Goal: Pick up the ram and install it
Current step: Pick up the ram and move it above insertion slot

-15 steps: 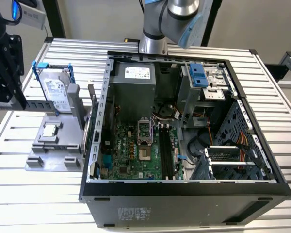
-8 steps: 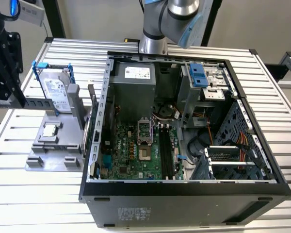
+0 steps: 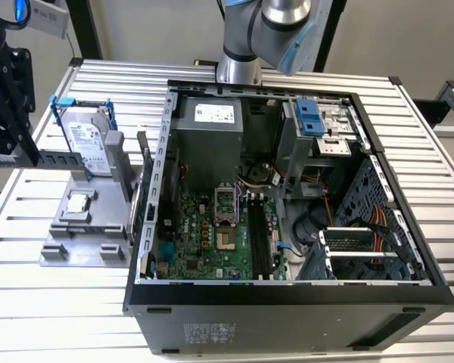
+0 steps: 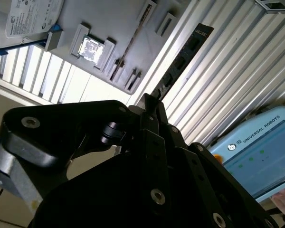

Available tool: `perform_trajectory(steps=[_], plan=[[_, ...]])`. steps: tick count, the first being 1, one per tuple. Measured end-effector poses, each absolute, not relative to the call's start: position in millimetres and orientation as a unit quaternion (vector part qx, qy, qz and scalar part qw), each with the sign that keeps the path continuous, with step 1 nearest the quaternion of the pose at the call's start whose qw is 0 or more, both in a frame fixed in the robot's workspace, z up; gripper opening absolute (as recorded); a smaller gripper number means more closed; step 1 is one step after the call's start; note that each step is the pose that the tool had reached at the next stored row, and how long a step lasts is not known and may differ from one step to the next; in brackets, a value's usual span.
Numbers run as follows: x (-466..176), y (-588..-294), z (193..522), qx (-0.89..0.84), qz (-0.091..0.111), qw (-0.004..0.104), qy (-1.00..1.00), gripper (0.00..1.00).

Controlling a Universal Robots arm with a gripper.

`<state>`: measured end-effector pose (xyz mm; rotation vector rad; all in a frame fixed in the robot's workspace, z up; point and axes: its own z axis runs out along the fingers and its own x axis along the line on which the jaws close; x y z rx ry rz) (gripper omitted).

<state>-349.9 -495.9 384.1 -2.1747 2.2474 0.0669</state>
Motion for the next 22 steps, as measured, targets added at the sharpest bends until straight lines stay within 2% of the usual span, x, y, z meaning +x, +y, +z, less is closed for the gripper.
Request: perform_trajectory(steps=[22], plan=[[-334.0, -495.8, 384.1, -0.695, 0.021, 0.007, 0.718, 0.00]])
